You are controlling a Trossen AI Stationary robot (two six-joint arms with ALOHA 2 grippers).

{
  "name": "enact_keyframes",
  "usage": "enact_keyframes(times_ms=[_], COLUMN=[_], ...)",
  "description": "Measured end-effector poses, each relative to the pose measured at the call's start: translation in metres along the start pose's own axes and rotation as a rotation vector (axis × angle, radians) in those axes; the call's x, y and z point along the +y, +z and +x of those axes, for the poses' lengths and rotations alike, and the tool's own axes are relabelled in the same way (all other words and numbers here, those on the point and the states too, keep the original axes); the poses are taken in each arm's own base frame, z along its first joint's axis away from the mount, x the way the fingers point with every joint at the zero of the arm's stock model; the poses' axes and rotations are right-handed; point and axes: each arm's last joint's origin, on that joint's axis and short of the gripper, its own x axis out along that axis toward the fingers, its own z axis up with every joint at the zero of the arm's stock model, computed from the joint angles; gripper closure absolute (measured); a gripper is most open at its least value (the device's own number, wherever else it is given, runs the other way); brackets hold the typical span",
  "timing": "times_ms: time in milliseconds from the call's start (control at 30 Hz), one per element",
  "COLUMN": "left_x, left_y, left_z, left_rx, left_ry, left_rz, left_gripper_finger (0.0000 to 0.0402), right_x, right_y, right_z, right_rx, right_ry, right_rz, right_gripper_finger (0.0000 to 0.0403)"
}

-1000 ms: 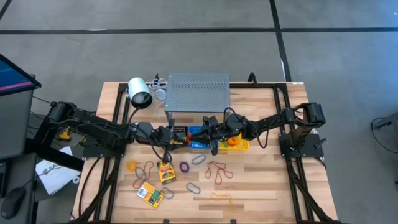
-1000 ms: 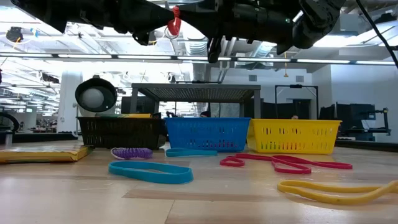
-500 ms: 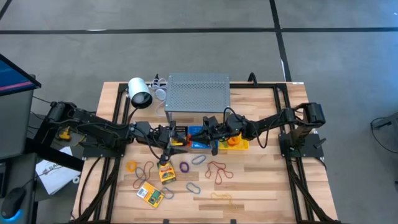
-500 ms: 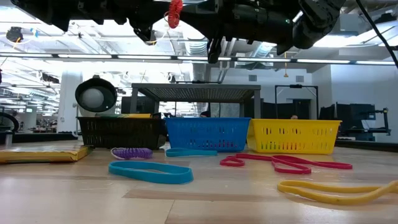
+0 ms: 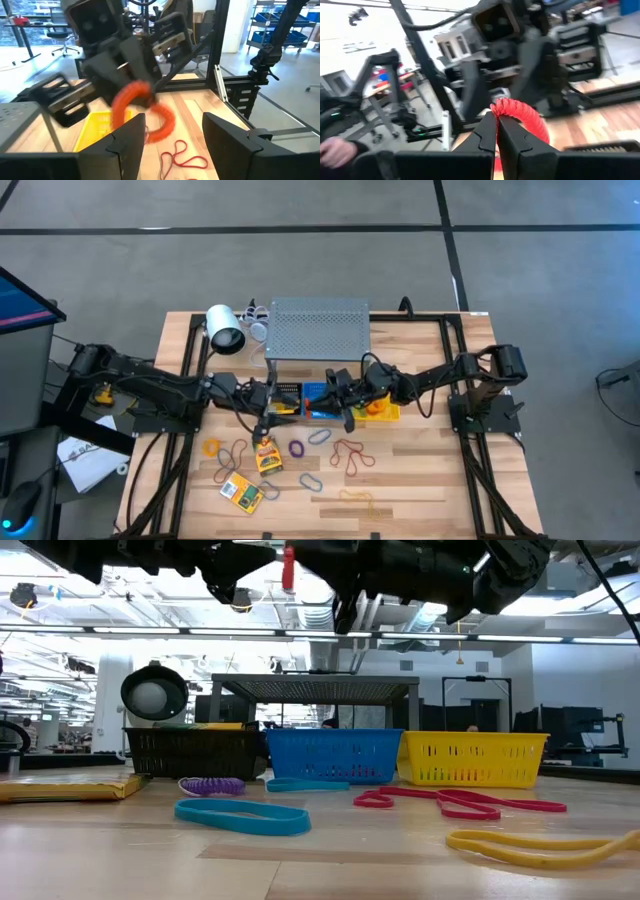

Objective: Pick & Place Office Desk Supplies
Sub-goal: Put the orange spiral keychain into the yellow bin

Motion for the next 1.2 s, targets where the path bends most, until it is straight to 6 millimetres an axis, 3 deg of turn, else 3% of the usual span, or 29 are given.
enact_keyframes(times_ms=[333,600,767,967,1200], left_x=[0.0,0.0,0.0,0.0,0.001], left_y=[0.013,0.011,0.007,-0.005,-0.002], left_z=[-0.031,-0.035,-0.036,-0.042,-0.061], left_rx=[0.051,0.088,0.096,0.069,-0.046], left_ry=[0.017,0.017,0.015,0.014,0.012], left_rz=[0.001,-0.005,-0.005,-0.011,-0.018], left_gripper_finger=[0.0212,0.022,0.0221,0.0221,0.0221], right_x=[0.017,0.044,0.061,0.066,0.066], right_y=[0.027,0.056,0.068,0.059,0.036], right_z=[-0.017,-0.054,-0.082,-0.124,-0.165], right_rx=[0.06,0.166,0.112,0.087,0.063], right_ry=[-0.004,-0.078,-0.039,-0.066,-0.098], right_rz=[-0.082,-0.192,-0.231,-0.262,-0.268], right_gripper_finger=[0.0403,0.0403,0.0403,0.0403,0.0403])
